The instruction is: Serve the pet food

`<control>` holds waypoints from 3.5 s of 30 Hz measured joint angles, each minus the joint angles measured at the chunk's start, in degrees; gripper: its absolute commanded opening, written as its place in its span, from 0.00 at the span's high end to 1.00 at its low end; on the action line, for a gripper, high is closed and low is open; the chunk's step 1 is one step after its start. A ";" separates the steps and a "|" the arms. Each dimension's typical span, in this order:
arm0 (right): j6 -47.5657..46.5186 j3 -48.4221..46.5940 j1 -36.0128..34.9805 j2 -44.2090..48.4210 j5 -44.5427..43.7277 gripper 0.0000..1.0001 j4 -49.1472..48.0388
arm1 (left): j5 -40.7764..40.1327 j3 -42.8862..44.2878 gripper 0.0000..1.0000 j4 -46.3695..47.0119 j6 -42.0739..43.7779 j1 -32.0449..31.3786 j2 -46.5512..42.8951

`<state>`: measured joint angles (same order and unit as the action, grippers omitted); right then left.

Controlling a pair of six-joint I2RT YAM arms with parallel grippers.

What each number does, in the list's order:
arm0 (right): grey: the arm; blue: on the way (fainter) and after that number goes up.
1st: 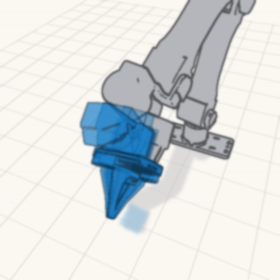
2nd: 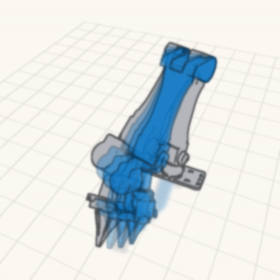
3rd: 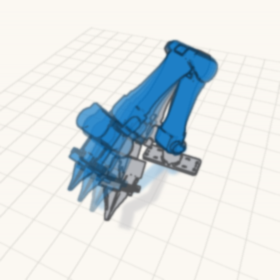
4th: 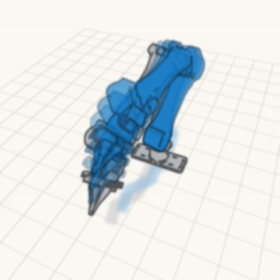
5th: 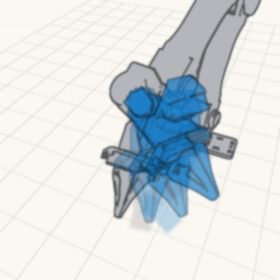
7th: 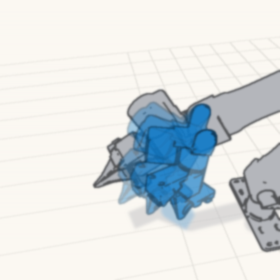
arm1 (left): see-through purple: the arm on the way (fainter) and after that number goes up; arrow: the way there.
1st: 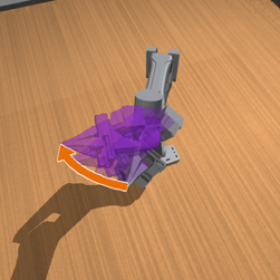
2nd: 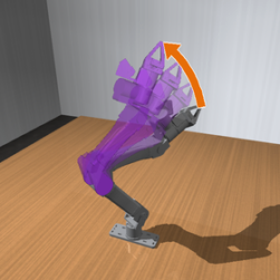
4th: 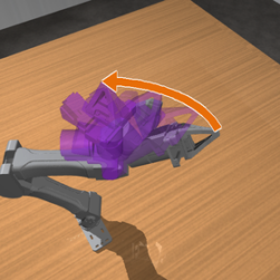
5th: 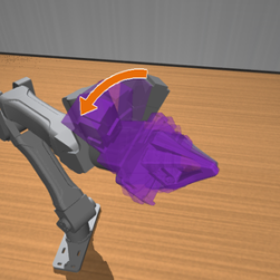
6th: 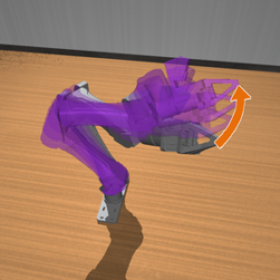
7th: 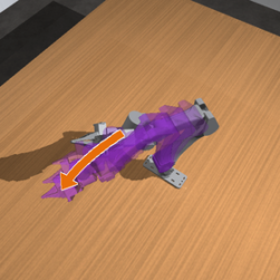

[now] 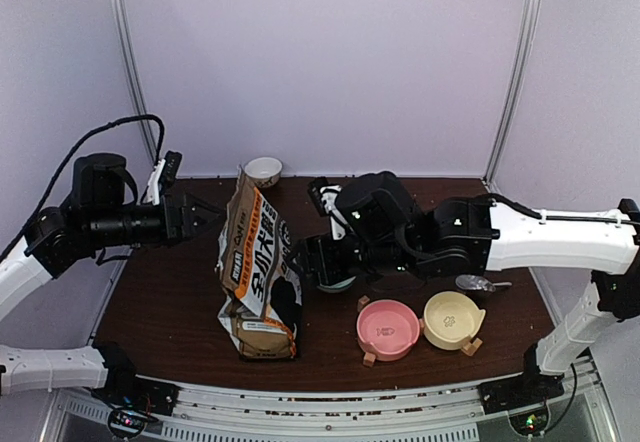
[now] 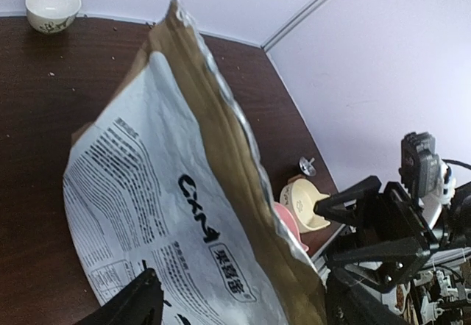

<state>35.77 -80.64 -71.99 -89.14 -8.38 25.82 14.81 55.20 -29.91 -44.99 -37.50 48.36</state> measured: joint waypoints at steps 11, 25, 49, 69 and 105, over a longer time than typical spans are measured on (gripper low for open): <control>0.15 -0.02 0.00 0.00 -2.27 0.28 2.08 | 0.00 4.42 0.22 -6.54 -1.62 -4.07 0.28; 0.44 -0.02 0.00 0.00 -3.45 0.28 3.06 | 0.00 4.61 0.48 -7.89 -2.19 -5.75 1.25; -1.77 -6.93 -0.07 -1.33 -4.96 0.33 6.12 | -0.66 8.00 0.79 -10.67 -2.14 -7.30 4.98; -1.20 -31.78 1.20 -16.46 4.09 0.72 4.66 | -0.24 8.33 1.00 -9.18 -2.93 -7.37 5.27; -2.21 -40.81 2.05 -26.05 7.56 1.00 9.81 | -2.43 8.13 1.00 -9.40 -0.55 -8.17 5.55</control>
<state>33.56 -121.45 -69.93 -115.20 -0.82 35.64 12.38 63.33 -39.31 -45.54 -45.67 53.91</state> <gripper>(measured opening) 0.004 0.007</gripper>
